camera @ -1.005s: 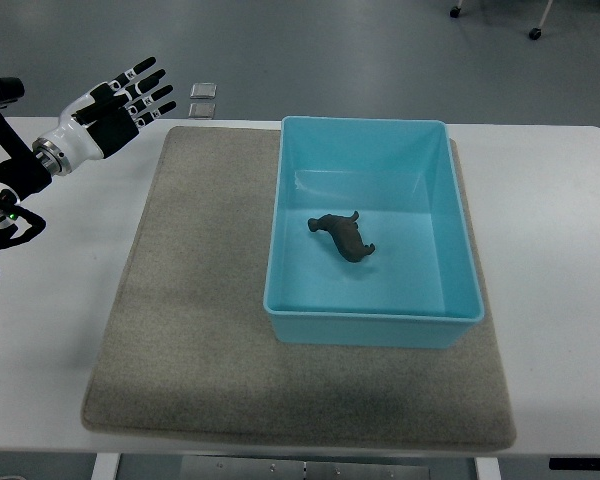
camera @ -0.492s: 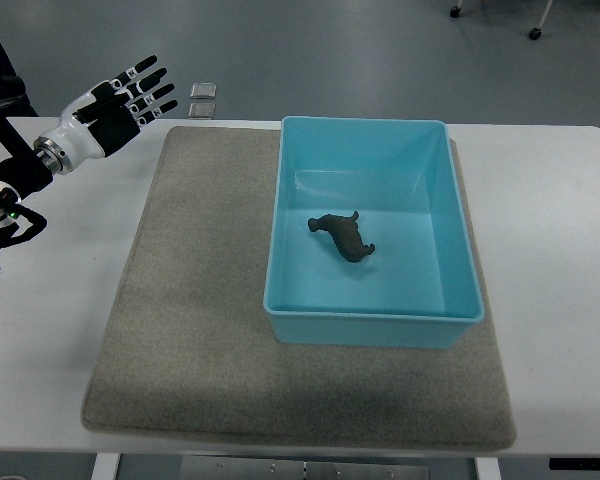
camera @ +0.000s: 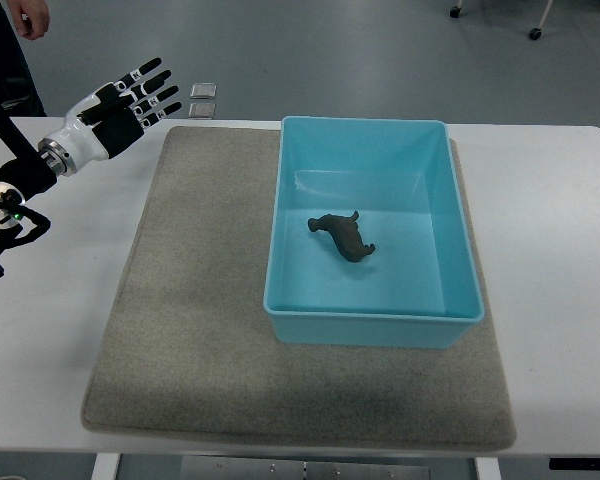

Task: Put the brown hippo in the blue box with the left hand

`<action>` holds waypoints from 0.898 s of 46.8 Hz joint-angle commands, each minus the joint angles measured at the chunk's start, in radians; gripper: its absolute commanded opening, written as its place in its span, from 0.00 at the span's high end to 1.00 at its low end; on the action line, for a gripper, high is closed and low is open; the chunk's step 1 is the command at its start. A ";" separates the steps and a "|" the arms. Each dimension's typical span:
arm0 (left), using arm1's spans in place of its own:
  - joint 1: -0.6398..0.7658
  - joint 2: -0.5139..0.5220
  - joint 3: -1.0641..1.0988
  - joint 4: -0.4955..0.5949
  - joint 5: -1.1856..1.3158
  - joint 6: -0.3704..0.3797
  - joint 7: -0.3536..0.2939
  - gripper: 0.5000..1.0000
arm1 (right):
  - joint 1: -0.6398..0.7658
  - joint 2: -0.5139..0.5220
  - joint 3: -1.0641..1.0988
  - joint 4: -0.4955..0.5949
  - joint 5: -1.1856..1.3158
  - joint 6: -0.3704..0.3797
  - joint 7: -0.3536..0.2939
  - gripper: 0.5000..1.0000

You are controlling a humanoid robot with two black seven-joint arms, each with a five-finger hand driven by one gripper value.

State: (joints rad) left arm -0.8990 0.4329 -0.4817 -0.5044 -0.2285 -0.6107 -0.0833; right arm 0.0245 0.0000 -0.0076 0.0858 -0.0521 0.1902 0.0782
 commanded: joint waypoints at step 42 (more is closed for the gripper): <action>-0.049 -0.045 -0.001 -0.013 -0.002 0.000 0.005 0.00 | 0.000 0.000 0.000 0.000 0.000 0.000 0.000 0.13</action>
State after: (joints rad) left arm -0.9374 0.3899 -0.4847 -0.5165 -0.2310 -0.6111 -0.0805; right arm 0.0245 0.0000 -0.0076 0.0859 -0.0521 0.1904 0.0782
